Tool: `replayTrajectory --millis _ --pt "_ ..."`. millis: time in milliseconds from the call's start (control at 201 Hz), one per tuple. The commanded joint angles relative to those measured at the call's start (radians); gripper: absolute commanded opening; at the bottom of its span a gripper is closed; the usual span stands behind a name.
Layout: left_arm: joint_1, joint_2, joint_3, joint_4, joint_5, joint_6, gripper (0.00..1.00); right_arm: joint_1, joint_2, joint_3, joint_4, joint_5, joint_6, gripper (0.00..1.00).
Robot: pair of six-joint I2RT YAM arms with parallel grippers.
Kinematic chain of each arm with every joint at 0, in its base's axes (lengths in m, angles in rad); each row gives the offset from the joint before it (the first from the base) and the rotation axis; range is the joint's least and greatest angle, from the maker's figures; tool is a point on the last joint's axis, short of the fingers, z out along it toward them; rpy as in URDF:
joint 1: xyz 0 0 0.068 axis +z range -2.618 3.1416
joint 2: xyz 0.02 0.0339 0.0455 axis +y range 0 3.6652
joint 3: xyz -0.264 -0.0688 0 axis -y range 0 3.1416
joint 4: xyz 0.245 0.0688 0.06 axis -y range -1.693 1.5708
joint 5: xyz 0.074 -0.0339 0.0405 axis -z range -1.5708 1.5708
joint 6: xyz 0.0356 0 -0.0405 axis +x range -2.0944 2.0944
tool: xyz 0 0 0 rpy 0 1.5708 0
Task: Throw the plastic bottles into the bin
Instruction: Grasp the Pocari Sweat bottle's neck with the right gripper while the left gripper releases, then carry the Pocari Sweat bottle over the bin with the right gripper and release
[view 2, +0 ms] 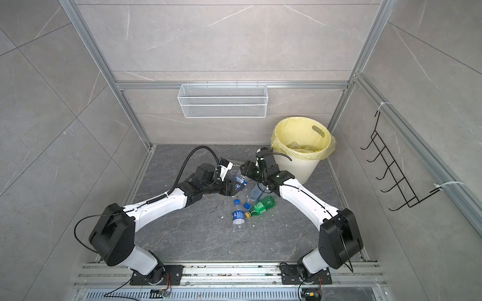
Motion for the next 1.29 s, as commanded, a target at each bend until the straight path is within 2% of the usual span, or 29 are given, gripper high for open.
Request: replayTrajectory --millis 0,75,388,622,761,1020,1284 --pt "-0.004 -0.037 0.040 0.008 -0.003 -0.019 0.82 0.000 -0.021 0.043 -0.058 0.034 -0.024 0.42" --pt "-0.003 -0.049 0.041 0.004 0.012 -0.040 0.88 -0.001 -0.037 0.057 -0.097 0.057 -0.029 0.40" --pt "-0.007 -0.150 0.072 -0.080 0.000 -0.052 1.00 -0.001 -0.151 0.105 -0.235 0.187 -0.044 0.39" --pt "-0.045 -0.160 0.172 -0.161 -0.017 -0.005 1.00 0.000 -0.217 0.259 -0.389 0.341 -0.142 0.39" --pt "-0.074 -0.117 0.282 -0.210 -0.068 0.034 1.00 -0.014 -0.219 0.426 -0.475 0.466 -0.256 0.39" --pt "-0.126 0.067 0.616 -0.370 -0.104 0.162 1.00 -0.142 -0.167 0.735 -0.516 0.561 -0.436 0.39" --pt "-0.143 0.204 0.806 -0.402 -0.112 0.258 1.00 -0.222 -0.121 0.858 -0.414 0.693 -0.596 0.40"
